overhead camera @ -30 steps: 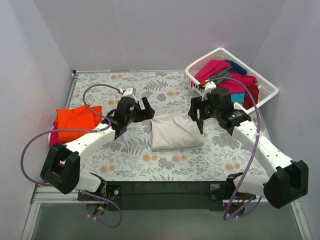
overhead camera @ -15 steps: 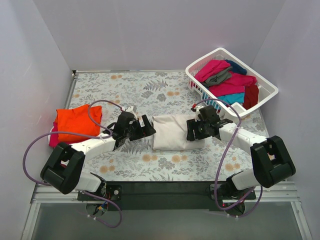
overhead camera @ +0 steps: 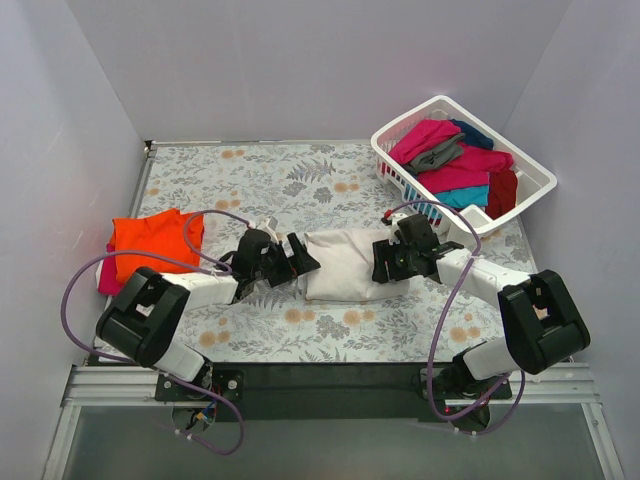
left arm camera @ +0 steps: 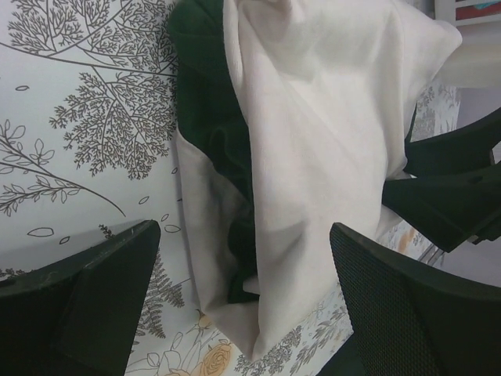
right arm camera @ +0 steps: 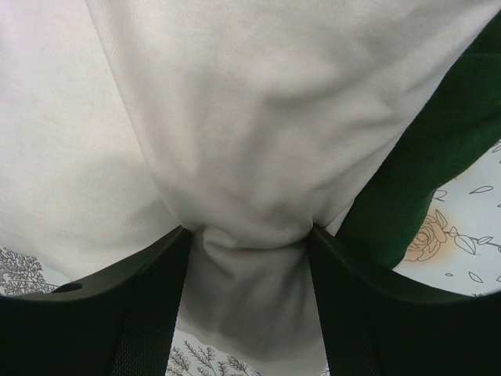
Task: Fold and stack the t-shirts
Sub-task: Neatly place the folded tshirt to the corner
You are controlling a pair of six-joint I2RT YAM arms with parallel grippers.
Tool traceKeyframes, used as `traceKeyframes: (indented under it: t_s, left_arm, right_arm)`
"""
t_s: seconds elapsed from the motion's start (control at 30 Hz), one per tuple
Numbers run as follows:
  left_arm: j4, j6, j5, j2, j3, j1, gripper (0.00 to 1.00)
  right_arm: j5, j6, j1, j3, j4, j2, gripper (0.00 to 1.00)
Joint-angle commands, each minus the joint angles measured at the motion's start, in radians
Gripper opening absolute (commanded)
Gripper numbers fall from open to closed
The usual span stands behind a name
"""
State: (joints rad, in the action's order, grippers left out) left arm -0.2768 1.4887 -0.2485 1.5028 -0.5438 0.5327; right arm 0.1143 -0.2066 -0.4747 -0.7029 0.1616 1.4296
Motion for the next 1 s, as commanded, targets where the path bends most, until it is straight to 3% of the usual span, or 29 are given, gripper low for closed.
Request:
traceKeyframes:
  t_s: [0.0,0.17,0.4,0.57,0.67,0.77,0.8,0.93,0.97]
  left_arm:
    - [-0.073,0.045,-0.041,0.02,0.059,0.003,0.84]
    - [-0.142,0.077,-0.057,0.049,0.081,0.015,0.84]
    - [-0.294,0.143,-0.06,0.206,0.07,0.093,0.84]
    - [-0.305,0.151,-0.031,0.303,-0.007,0.15,0.84]
    - [-0.273,0.134,0.0,0.318,-0.027,0.158,0.78]
    - [-0.24,0.11,0.035,0.315,-0.031,0.158,0.57]
    - [-0.228,0.101,0.043,0.315,-0.033,0.158,0.39]
    - [-0.151,0.051,0.086,0.303,-0.071,0.158,0.0]
    - [-0.127,0.035,0.094,0.292,-0.082,0.158,0.0]
  right_arm:
    - [-0.007,0.001,-0.012,0.016,0.003,0.003,0.55]
    - [-0.005,-0.002,-0.03,0.003,0.001,0.014,0.55]
    - [-0.007,-0.013,-0.067,-0.004,-0.004,0.035,0.54]
    - [-0.01,-0.02,-0.087,0.002,-0.004,0.032,0.54]
    - [-0.011,-0.022,-0.093,0.008,-0.004,0.028,0.53]
    - [-0.011,-0.024,-0.094,0.014,-0.005,0.019,0.53]
    - [-0.011,-0.024,-0.094,0.013,-0.005,0.017,0.53]
    - [-0.008,-0.02,-0.094,0.006,-0.004,0.005,0.55]
    - [-0.01,-0.019,-0.096,-0.003,-0.001,-0.001,0.56]
